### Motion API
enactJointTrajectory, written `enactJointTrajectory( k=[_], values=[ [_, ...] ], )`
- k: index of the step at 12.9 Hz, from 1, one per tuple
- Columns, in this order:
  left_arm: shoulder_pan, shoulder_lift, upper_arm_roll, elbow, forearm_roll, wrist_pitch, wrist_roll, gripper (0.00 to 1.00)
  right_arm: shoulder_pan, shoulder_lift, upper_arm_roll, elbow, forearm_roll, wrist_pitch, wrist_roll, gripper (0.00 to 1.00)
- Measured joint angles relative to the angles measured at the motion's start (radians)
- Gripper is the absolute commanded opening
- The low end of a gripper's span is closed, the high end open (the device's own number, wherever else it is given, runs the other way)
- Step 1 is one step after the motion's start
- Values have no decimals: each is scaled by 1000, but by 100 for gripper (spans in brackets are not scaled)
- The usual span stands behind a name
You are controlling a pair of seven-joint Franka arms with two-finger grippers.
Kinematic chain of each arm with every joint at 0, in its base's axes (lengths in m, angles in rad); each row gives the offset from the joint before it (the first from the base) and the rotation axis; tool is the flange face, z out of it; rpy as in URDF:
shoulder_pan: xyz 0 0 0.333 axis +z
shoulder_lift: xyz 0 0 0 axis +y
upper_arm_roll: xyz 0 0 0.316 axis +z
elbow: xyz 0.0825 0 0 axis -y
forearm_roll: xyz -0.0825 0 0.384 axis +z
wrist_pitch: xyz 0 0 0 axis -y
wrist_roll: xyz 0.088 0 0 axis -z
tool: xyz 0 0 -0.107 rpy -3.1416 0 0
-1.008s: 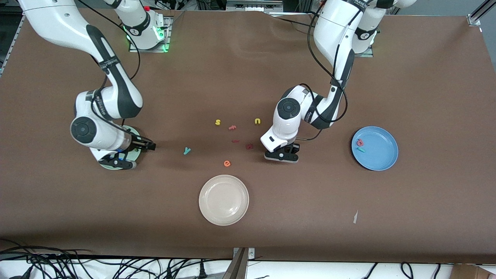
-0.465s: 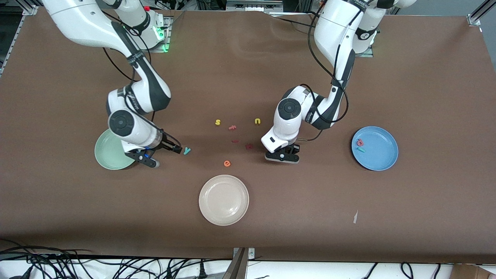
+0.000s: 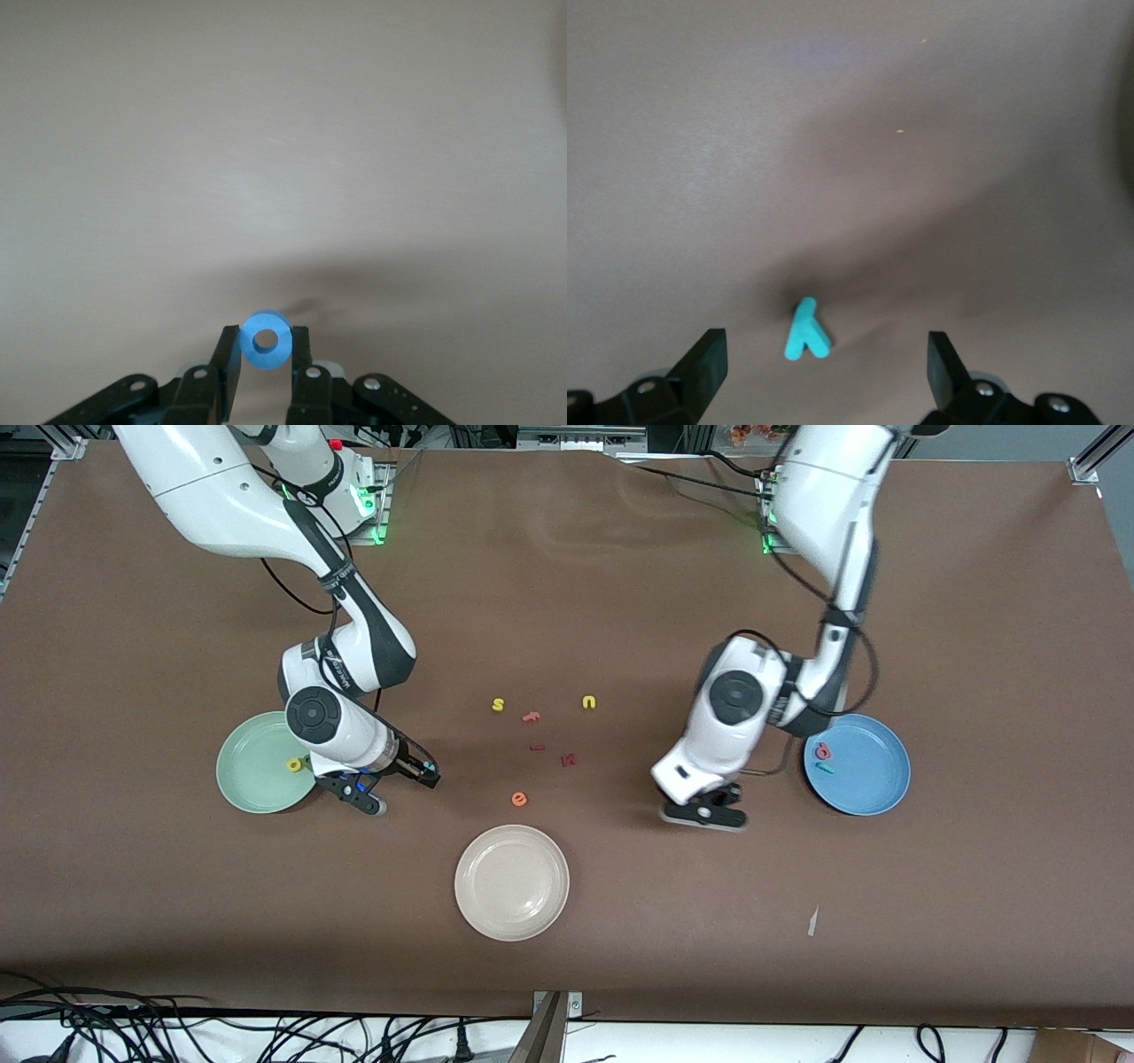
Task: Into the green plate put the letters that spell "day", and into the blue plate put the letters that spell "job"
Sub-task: 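Drop the blue o on the blue plate while the right gripper reaches cyan y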
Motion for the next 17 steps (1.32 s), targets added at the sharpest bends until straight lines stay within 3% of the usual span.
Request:
enactJointTrajectory(
  k=[4,8,9,10,12,15,16,17],
  values=[
    [182,-110,-22,-49,0,-152,300,1,26,37,0,28,0,0,15,95],
    [295,-177,-18,-183,0,-164,510,2,26,47,-2,31,-1,1,15,84],
    [323,-193,-17,-215,0,-164,551,7,26,48,-3,31,-1,1,15,83],
    [356,-205,-16,-244,0,-165,590,16,26,48,-4,31,-1,1,15,81],
    [418,-216,-15,-299,1,-165,641,59,26,51,-5,31,-2,4,15,75],
    [439,-218,-20,-321,1,-164,652,68,26,54,-5,31,-4,7,15,64],
    [437,-222,-25,-321,1,-163,650,92,26,57,-5,31,-5,8,15,58],
    [435,-229,-30,-321,1,-163,650,100,26,59,-5,31,-7,9,15,53]
  ],
)
